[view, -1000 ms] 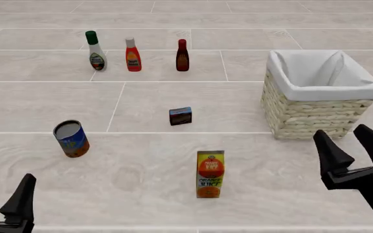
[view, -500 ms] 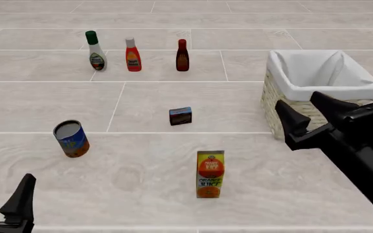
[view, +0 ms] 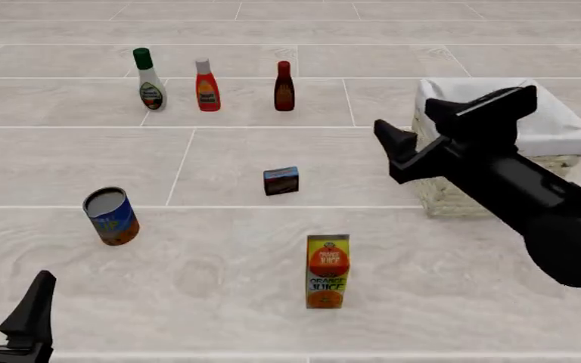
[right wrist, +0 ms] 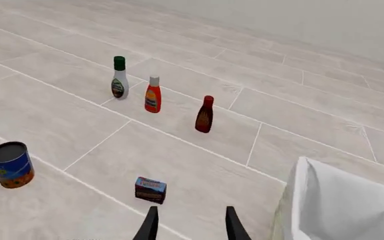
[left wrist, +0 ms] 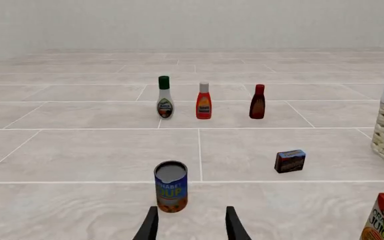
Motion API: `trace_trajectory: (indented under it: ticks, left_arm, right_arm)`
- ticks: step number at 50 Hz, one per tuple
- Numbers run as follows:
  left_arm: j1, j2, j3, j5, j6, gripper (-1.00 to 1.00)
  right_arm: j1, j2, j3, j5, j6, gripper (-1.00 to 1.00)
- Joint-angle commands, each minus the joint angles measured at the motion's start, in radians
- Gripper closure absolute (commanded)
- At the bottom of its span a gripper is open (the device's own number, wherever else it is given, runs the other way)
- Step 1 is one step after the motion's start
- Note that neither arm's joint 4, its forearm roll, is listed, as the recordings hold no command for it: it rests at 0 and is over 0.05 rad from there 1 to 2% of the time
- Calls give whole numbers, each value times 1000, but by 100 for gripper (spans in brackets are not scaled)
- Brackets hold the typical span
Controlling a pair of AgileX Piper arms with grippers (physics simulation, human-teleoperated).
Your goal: Pick the chocolate pudding and place it in the basket.
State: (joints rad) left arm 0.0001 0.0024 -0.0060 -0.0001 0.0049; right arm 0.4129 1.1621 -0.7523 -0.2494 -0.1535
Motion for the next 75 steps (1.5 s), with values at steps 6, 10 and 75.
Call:
trace_trajectory:
  ticks: [6,10,75]
  left_arm:
    - [0,0,0,0,0,-100]
    - [0,0,0,1,-1,-100]
    - [0,0,1,1,-1,-100]
  right_arm:
    - [45,193,-273,215,-172,-100]
    - [52,235,-338,267,-211,-100]
    - [162,823,-1134,941,-712,-100]
